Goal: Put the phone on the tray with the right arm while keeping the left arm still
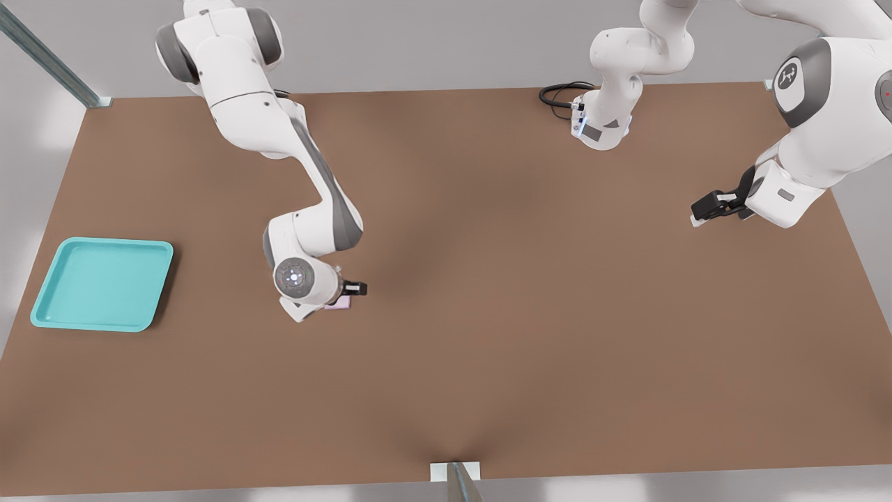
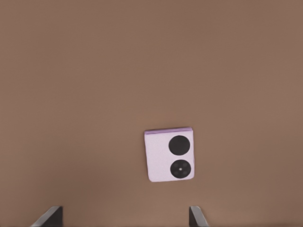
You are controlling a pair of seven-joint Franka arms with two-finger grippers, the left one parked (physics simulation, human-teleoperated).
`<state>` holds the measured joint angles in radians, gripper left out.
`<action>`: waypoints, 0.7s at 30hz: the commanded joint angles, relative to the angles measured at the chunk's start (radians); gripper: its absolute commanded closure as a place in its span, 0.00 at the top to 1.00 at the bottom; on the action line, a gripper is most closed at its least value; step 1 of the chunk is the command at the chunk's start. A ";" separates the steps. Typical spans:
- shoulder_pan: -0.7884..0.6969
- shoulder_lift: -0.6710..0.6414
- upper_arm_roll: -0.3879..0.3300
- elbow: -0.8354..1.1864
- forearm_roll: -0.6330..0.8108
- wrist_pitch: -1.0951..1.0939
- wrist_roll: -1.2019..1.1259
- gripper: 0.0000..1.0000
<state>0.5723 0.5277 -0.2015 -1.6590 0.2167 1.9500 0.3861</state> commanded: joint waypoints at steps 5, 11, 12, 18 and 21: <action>-0.011 0.081 0.002 -0.001 0.009 0.173 0.246 1.00; -0.038 0.071 0.056 -0.146 0.010 0.385 0.097 1.00; -0.040 0.071 0.060 -0.148 0.009 0.386 0.083 1.00; -0.045 0.081 0.085 -0.176 0.004 0.457 -0.161 1.00; -0.045 0.086 0.091 -0.176 0.003 0.455 -0.193 1.00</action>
<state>0.5279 0.6134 -0.1113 -1.8348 0.2197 2.3569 0.3872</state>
